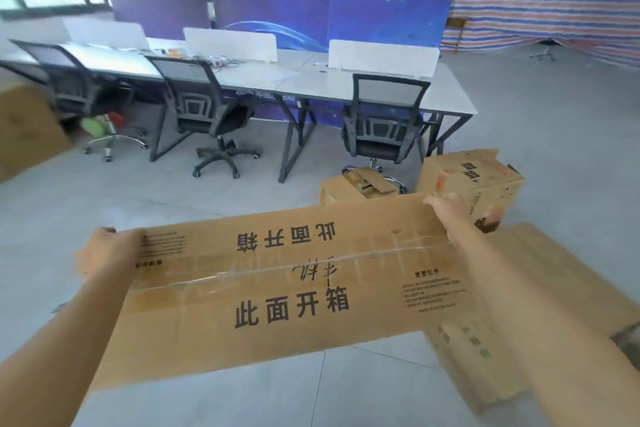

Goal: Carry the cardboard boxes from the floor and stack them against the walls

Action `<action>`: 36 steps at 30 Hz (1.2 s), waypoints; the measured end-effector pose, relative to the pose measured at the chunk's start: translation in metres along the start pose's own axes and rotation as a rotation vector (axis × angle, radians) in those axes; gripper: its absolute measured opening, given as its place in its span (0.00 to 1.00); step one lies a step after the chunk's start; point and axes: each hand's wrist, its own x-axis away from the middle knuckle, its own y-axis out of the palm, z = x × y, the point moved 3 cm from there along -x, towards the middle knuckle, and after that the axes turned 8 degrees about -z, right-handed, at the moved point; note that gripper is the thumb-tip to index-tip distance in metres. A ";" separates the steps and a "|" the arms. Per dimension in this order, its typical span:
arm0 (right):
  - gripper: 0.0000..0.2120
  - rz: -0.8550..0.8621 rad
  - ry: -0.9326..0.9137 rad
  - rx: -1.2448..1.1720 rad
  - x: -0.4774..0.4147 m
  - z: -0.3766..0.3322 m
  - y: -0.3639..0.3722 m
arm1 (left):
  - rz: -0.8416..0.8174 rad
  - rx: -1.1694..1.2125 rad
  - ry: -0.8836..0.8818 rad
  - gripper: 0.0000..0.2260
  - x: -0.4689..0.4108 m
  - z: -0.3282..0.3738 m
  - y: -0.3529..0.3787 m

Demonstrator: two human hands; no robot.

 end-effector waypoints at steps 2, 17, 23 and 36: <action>0.16 -0.042 -0.021 0.008 -0.025 -0.017 0.027 | 0.057 -0.045 -0.016 0.13 -0.010 0.001 -0.017; 0.19 -0.443 -0.240 0.110 -0.174 -0.172 0.242 | 0.476 0.097 -0.250 0.10 -0.058 0.002 -0.087; 0.07 -0.587 -0.354 0.185 -0.166 -0.229 0.341 | 0.686 0.178 -0.415 0.16 -0.056 -0.025 -0.130; 0.17 -0.750 -0.463 0.377 -0.096 -0.317 0.599 | 0.827 0.300 -0.504 0.13 -0.146 -0.111 -0.270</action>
